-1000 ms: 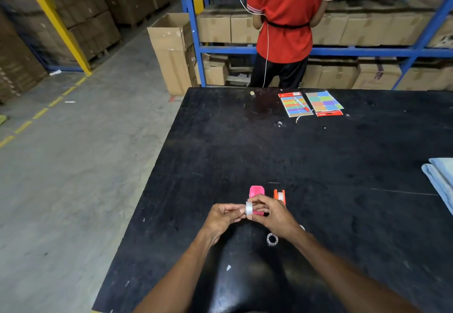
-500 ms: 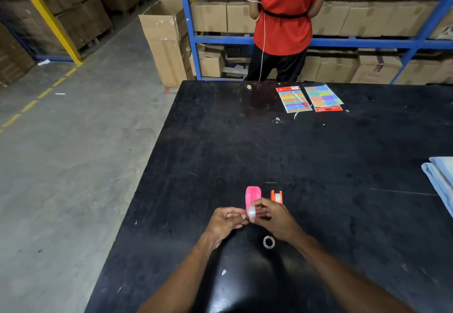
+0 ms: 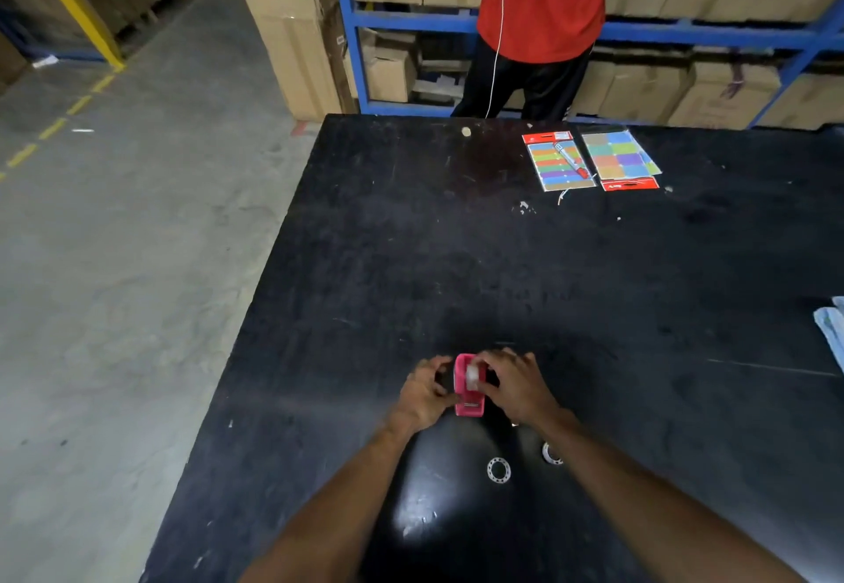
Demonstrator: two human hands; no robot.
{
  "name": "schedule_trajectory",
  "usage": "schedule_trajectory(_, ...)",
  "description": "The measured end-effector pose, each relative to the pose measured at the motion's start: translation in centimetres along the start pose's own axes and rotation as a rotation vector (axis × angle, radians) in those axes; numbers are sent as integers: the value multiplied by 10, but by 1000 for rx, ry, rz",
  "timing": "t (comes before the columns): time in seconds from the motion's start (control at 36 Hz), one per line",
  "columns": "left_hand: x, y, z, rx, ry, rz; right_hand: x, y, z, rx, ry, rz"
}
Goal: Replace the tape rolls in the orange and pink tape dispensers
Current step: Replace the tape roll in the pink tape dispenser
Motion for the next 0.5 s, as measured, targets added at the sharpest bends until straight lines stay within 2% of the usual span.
schedule_trajectory(0.19,-3,-7,19,-72,-110,129,-7,3,13,38,-22,-60)
schedule_trajectory(0.5,-7,-15,30,-19,-230,85,-11,2,21,-21,-113,39)
Point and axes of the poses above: each hand's wrist, its own z-axis towards the middle knuckle, its own x-axis out of the back of the hand, y = z × x, the point moved 3 cm from there along z, towards the middle knuckle, and after that the axes turned 10 degrees about -x, right-handed, at the moved point
